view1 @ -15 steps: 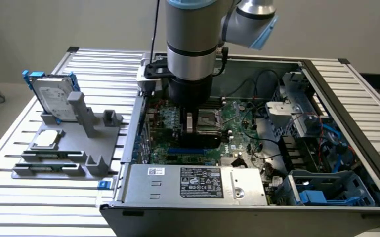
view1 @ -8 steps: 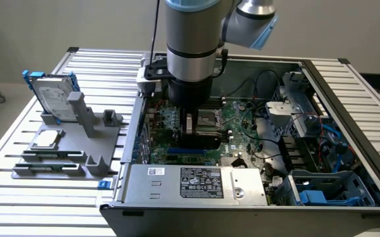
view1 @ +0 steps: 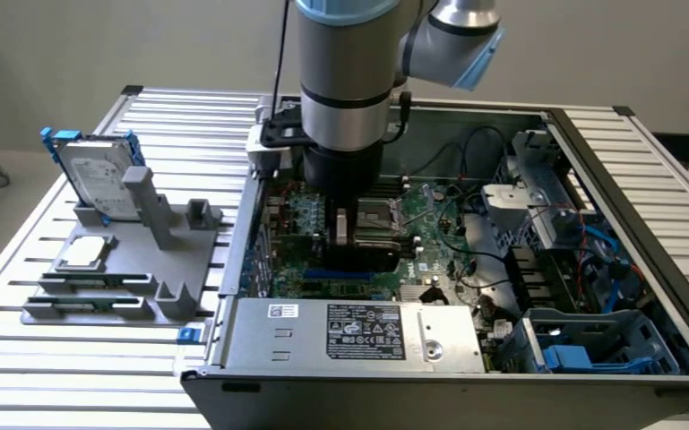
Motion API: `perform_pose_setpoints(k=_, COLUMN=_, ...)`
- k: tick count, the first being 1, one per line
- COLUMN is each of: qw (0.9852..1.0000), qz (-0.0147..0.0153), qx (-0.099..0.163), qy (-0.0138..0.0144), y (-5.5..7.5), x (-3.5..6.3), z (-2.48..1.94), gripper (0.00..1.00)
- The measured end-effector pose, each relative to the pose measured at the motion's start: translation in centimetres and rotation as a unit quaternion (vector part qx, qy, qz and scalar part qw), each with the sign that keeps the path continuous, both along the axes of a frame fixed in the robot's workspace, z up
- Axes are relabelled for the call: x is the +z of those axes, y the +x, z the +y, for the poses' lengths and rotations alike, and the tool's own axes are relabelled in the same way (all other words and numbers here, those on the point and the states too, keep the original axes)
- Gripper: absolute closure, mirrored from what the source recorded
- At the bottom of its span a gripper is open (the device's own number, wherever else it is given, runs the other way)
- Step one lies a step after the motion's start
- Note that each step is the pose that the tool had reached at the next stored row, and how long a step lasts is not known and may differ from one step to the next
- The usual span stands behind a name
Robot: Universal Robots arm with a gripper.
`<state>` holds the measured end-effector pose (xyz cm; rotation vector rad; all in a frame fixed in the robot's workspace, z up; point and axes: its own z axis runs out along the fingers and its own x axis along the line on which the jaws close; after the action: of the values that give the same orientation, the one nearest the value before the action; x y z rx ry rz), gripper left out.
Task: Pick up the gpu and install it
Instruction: 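Insert the gpu into the slot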
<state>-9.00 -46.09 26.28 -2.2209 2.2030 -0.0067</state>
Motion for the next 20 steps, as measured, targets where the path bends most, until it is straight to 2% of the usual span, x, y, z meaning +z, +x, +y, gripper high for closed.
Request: perform_pose_setpoints(k=20, qw=1.0000, qz=0.0001, qx=-0.003, qy=-0.0001, y=-0.40, x=-0.73, z=0.00, gripper=0.73)
